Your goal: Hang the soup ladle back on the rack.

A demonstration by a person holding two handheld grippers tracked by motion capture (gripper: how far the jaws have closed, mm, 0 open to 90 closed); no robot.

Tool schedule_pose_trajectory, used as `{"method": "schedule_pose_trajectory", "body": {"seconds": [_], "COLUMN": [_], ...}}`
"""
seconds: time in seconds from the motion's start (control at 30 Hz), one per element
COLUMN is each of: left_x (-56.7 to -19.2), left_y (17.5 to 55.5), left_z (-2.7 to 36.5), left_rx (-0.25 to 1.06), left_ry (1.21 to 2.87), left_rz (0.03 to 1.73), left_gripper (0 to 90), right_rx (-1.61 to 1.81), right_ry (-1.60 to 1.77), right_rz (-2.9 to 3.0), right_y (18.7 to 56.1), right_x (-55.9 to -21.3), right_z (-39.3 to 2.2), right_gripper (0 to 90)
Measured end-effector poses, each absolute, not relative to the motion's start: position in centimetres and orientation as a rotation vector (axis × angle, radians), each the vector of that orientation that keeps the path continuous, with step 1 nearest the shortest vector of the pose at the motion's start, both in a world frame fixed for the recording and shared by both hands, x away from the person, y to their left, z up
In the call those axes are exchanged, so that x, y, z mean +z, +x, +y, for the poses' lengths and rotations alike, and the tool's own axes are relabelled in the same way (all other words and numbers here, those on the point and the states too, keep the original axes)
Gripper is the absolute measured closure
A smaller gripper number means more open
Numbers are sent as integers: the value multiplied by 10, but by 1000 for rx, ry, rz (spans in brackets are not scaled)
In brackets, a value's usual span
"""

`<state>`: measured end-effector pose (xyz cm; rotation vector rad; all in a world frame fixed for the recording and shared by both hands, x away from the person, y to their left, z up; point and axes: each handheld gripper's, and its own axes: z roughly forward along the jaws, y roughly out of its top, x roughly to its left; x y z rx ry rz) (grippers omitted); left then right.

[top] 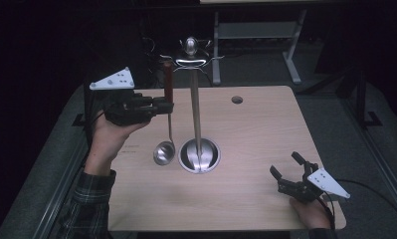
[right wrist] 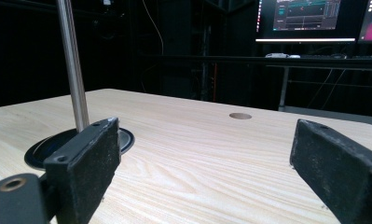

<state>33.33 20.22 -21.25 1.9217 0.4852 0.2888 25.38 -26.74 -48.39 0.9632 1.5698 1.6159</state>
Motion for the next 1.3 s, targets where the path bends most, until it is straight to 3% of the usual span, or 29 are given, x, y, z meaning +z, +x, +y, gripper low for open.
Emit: {"method": "schedule_pose_trajectory", "body": {"seconds": [1.3], "left_x": [-221], "left_y": [343], "left_z": [187], "left_rx": [312], "left_ry": [1925], "left_rz": [550], "left_gripper": [729], "right_rx": [1622], "right_ry": [959], "right_rz": [1576], "right_y": [254], "right_x": [-484], "right_z": [-267], "right_gripper": [80]}}
